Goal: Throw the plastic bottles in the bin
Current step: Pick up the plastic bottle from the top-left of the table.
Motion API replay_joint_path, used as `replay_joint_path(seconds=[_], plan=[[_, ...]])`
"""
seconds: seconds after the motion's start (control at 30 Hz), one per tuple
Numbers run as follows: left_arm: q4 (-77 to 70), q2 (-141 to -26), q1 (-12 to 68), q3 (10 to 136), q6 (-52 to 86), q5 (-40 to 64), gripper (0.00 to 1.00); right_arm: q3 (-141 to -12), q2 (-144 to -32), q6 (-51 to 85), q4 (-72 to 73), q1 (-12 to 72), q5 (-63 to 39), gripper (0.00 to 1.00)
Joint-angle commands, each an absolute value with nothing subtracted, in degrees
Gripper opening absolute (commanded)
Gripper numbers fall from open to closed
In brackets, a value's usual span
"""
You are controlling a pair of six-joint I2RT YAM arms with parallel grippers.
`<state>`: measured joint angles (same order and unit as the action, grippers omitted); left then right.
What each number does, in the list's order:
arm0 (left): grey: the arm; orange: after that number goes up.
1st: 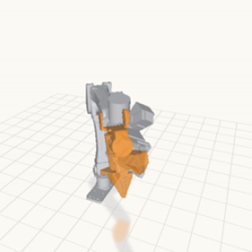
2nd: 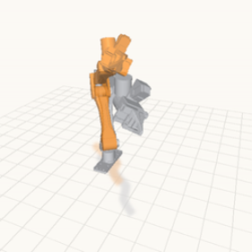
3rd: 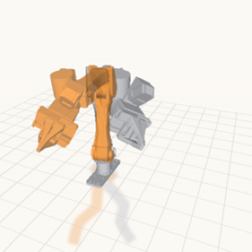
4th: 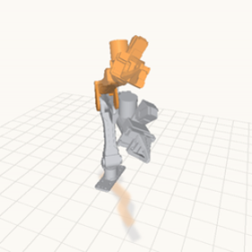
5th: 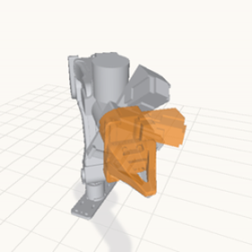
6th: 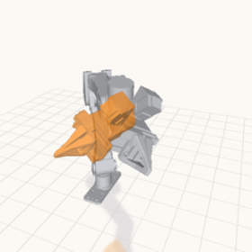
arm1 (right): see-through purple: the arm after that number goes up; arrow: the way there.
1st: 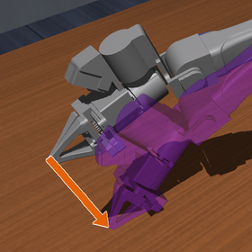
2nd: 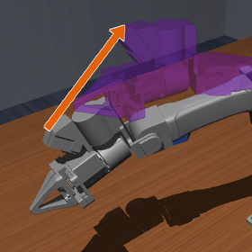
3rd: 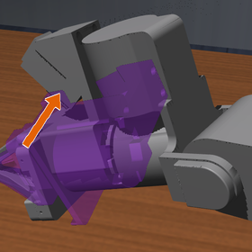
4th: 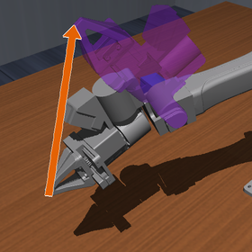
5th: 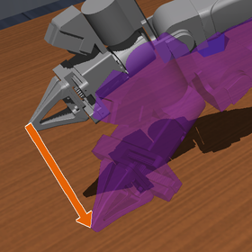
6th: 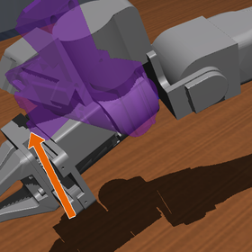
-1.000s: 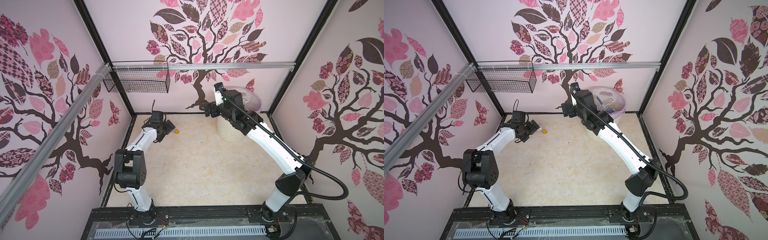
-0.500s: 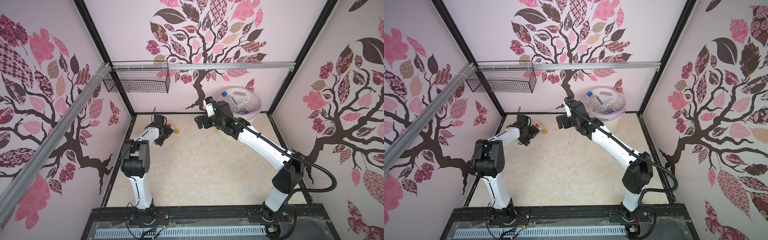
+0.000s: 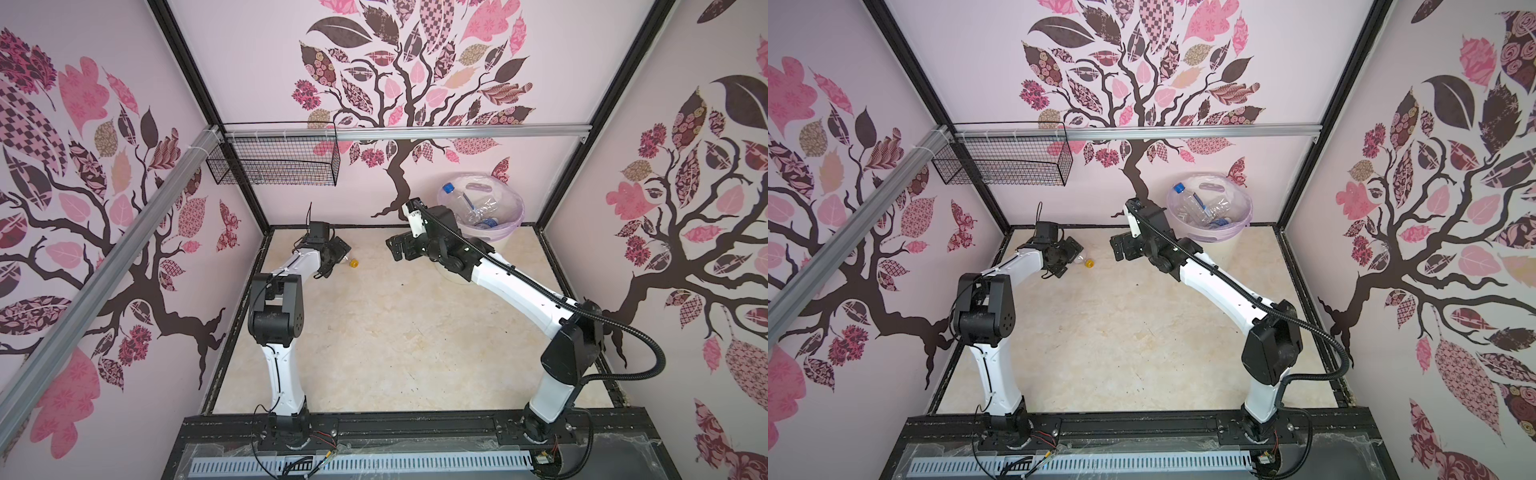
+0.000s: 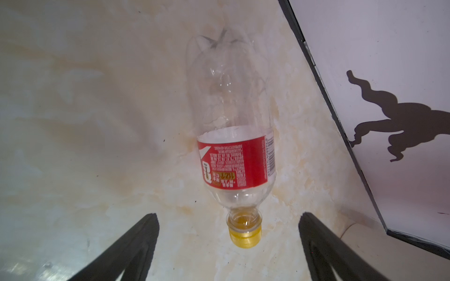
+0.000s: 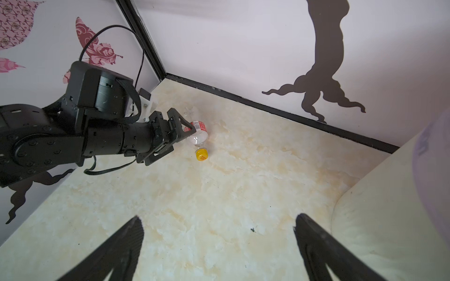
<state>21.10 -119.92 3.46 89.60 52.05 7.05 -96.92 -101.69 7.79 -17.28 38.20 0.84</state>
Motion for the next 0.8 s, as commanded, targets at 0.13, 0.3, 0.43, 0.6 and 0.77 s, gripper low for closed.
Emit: replay_joint_path(seconds=[0.13, 0.3, 0.43, 0.6, 0.77], plan=[[20.1, -124.0, 3.4, 94.7, 52.4, 6.9, 0.94, -95.4, -101.7, 6.9, -16.2, 38.4, 1.4, 1.00], [20.7, -126.8, 3.4, 97.2, 52.7, 6.7, 0.93, -94.6, -101.4, 6.7, -15.9, 38.3, 1.6, 0.99], [20.9, -128.3, 3.3, 98.2, 53.0, 5.8, 0.92, -94.0, -101.2, 6.4, -15.6, 38.4, 1.6, 1.00], [19.9, -130.7, 2.7, 99.2, 53.5, 7.1, 0.88, -93.3, -101.2, 6.2, -15.3, 38.4, 1.6, 0.99], [18.9, -131.9, 1.9, 98.9, 53.5, 9.0, 0.78, -92.5, -100.8, 6.2, -14.7, 38.4, 1.8, 1.00]])
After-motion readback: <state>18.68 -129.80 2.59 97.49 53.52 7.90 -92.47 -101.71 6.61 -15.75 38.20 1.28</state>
